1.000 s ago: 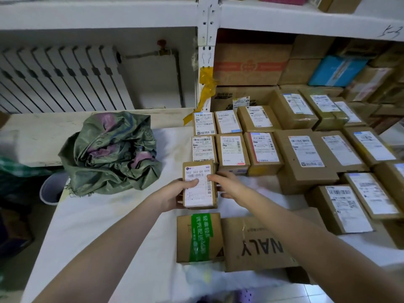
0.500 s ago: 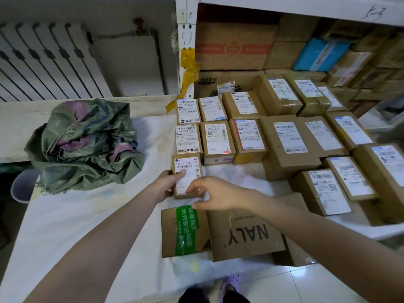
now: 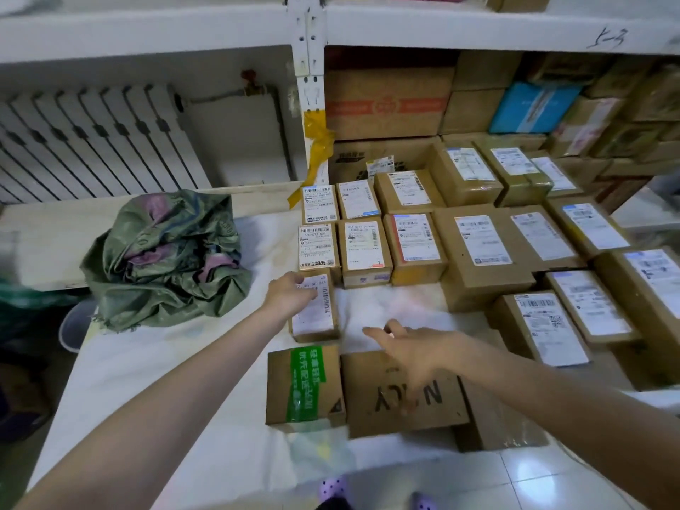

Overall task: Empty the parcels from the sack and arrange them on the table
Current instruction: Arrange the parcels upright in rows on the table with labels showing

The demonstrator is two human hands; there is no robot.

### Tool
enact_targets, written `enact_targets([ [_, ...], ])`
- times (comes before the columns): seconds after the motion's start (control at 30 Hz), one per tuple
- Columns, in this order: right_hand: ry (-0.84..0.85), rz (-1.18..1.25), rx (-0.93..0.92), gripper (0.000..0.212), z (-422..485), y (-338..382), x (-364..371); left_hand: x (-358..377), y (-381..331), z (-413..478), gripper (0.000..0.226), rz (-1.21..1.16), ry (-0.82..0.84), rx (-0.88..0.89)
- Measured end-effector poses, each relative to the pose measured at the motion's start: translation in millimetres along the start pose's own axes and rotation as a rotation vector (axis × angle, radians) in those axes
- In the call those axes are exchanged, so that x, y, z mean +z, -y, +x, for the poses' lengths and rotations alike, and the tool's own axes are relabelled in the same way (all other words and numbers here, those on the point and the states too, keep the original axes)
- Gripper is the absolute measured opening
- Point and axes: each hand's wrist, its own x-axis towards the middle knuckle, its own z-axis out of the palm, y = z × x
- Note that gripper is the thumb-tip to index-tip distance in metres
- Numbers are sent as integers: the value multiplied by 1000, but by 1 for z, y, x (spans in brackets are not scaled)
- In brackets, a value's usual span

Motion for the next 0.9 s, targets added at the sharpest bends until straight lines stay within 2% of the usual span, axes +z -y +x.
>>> enact_targets([
  [0.07, -10, -136, -10, 133, -7, 3, 18, 2, -11, -8, 41, 5, -6, 46],
  [0.17, -180, -141, -59, 141, -12, -1, 26, 7, -29, -23, 35, -1, -80, 110],
  [0.3, -324, -156, -194, 135, -19, -15, 25, 21, -41, -51, 31, -26, -157, 138],
  [0.5, -563, 127, -232, 131, -37, -62, -7, 30, -48, -87, 15, -342, -464, 211],
  [0.57, -603, 412, -271, 129, -44, -73, -15, 32, -45, -102, 13, -405, -562, 202],
  [0.67, -552, 1035, -349, 120, -60, -82, -18, 49, -44, -123, 12, -463, -530, 153],
  [0.73, -435, 1464, -371, 100, -73, -84, -15, 65, -52, -139, 10, -555, -411, 125],
  [0.83, -183, 1988, -327, 52, -91, -84, -11, 81, -69, -167, 20, -764, -170, 27],
  [0.9, -51, 2169, -343, 55, -95, -87, -6, 85, -79, -183, 31, -951, 63, -64],
])
